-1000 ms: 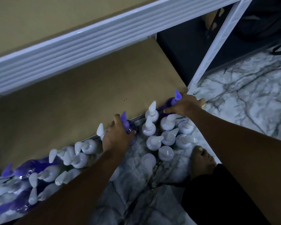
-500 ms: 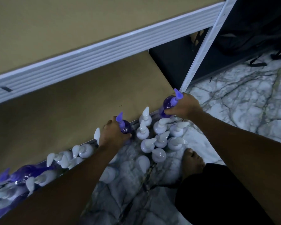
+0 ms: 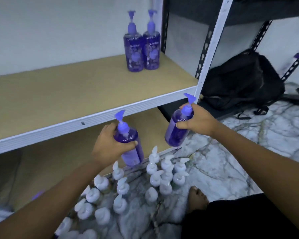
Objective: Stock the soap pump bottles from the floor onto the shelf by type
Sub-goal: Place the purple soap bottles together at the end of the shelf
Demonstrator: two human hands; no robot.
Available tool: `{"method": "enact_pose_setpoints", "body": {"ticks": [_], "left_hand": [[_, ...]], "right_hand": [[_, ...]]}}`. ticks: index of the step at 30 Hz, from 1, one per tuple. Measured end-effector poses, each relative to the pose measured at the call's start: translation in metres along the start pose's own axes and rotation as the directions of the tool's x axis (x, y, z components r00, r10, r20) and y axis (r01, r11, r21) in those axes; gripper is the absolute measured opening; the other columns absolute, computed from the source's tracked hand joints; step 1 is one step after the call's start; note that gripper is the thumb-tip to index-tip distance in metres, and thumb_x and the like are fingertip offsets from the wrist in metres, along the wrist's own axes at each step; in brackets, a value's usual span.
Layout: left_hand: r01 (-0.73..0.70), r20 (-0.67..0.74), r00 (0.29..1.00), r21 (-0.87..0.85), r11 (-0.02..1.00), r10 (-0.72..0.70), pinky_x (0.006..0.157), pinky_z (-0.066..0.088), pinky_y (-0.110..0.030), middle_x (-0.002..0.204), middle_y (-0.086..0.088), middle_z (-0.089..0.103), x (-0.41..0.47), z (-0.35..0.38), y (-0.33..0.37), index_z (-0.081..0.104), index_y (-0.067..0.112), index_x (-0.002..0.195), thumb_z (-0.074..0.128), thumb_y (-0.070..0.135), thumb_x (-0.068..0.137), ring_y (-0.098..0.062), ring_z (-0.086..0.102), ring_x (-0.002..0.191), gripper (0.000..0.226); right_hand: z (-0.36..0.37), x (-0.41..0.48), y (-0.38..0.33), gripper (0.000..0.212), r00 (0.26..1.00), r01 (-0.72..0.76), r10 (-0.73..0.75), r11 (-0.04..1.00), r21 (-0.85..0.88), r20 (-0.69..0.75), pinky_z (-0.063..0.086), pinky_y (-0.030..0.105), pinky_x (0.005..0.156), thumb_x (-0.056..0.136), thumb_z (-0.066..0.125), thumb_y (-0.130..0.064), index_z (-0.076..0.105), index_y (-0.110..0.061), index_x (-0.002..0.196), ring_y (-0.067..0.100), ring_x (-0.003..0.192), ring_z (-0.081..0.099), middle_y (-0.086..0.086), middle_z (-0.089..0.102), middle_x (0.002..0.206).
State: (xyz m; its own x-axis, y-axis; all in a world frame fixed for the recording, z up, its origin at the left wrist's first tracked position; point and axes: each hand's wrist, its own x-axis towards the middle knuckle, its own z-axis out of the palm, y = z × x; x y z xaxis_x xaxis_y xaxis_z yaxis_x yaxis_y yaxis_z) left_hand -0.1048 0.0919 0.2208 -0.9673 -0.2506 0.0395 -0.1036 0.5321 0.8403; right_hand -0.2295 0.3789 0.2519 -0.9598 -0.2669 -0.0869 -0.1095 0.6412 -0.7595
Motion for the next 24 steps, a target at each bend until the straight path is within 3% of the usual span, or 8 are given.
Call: {"method": "enact_pose_setpoints", "body": {"ticks": [4,8,10,12,14,17,20,24], "left_hand": [[-0.025,-0.003,1.0,-0.235,0.972,0.025,0.077,0.054,-0.027,0.096,0.002,0.075,-0.019,-0.04,0.043,0.068,0.022,0.105,0.089,0.014,0.073,-0.009,0.07,0.083,0.04],[0.006,-0.1,0.993,-0.466,0.885,-0.059,0.082,0.056,-0.031,0.108,0.002,0.075,-0.032,-0.063,0.057,0.063,0.02,0.121,0.087,0.038,0.056,-0.013,0.073,0.095,0.072],[0.035,-0.096,0.988,-0.631,0.775,-0.123,0.088,0.057,-0.039,0.107,-0.005,0.076,-0.039,-0.066,0.054,0.067,0.009,0.119,0.087,0.037,0.057,-0.021,0.073,0.096,0.071],[0.082,-0.031,0.984,-0.794,0.603,-0.174,0.085,0.059,-0.04,0.105,-0.012,0.075,-0.047,-0.063,0.055,0.069,0.003,0.114,0.087,0.024,0.066,-0.027,0.071,0.094,0.055],[0.122,0.002,0.973,-0.854,0.507,-0.23,0.08,0.06,-0.039,0.104,-0.014,0.073,-0.051,-0.06,0.055,0.071,0.005,0.112,0.08,0.026,0.071,-0.027,0.07,0.091,0.047],[0.149,0.002,0.955,-0.866,0.477,-0.296,0.08,0.059,-0.043,0.104,-0.019,0.072,-0.051,-0.058,0.054,0.07,0.008,0.11,0.071,0.029,0.085,-0.029,0.07,0.086,0.032],[0.246,0.115,0.944,-0.87,0.427,-0.308,0.071,0.059,-0.045,0.104,-0.03,0.067,-0.049,-0.059,0.055,0.061,0.003,0.118,0.06,0.045,0.092,-0.036,0.067,0.084,0.05],[0.335,0.232,0.932,-0.844,0.419,-0.279,0.069,0.056,-0.039,0.087,-0.021,0.067,-0.047,-0.065,0.05,0.063,0.006,0.107,0.044,0.055,0.096,-0.032,0.065,0.078,0.054]], "right_hand": [[-0.017,-0.026,-0.052,0.047,0.998,0.053,-0.057,0.939,0.341,0.004,0.057,0.035,0.084,0.077,0.078,-0.014,0.058,-0.021,0.119,0.012,0.088,0.069,-0.002,0.07,0.096],[-0.014,-0.044,-0.086,0.052,0.999,0.028,-0.011,0.824,0.566,-0.034,0.056,0.035,0.081,0.071,0.078,-0.029,0.063,-0.015,0.119,0.017,0.085,0.071,0.001,0.074,0.092],[-0.003,-0.052,-0.097,0.026,1.0,0.004,0.018,0.707,0.707,-0.024,0.054,0.032,0.075,0.084,0.073,-0.025,0.069,-0.012,0.106,0.018,0.075,0.067,0.0,0.071,0.079],[0.012,-0.059,-0.103,0.021,0.998,-0.064,0.051,0.591,0.804,0.042,0.056,0.036,0.08,0.087,0.072,-0.03,0.07,-0.014,0.101,0.019,0.077,0.066,0.002,0.07,0.08],[0.027,-0.062,-0.108,0.032,0.99,-0.138,0.055,0.516,0.846,0.128,0.055,0.043,0.089,0.083,0.073,-0.039,0.068,-0.016,0.105,0.02,0.08,0.067,0.003,0.069,0.085],[0.044,-0.064,-0.116,0.04,0.978,-0.2,0.029,0.442,0.874,0.208,0.055,0.046,0.092,0.078,0.073,-0.046,0.067,-0.019,0.107,0.021,0.079,0.067,0.004,0.068,0.086],[0.057,-0.063,-0.118,0.046,0.968,-0.233,0.026,0.459,0.857,0.25,0.051,0.051,0.098,0.079,0.074,-0.046,0.063,-0.017,0.113,0.026,0.09,0.065,0.01,0.066,0.097],[0.063,-0.056,-0.117,0.053,0.94,-0.335,0.117,0.484,0.808,0.32,0.056,0.047,0.092,0.077,0.077,-0.056,0.062,-0.018,0.11,0.023,0.086,0.066,0.005,0.066,0.088]]}}
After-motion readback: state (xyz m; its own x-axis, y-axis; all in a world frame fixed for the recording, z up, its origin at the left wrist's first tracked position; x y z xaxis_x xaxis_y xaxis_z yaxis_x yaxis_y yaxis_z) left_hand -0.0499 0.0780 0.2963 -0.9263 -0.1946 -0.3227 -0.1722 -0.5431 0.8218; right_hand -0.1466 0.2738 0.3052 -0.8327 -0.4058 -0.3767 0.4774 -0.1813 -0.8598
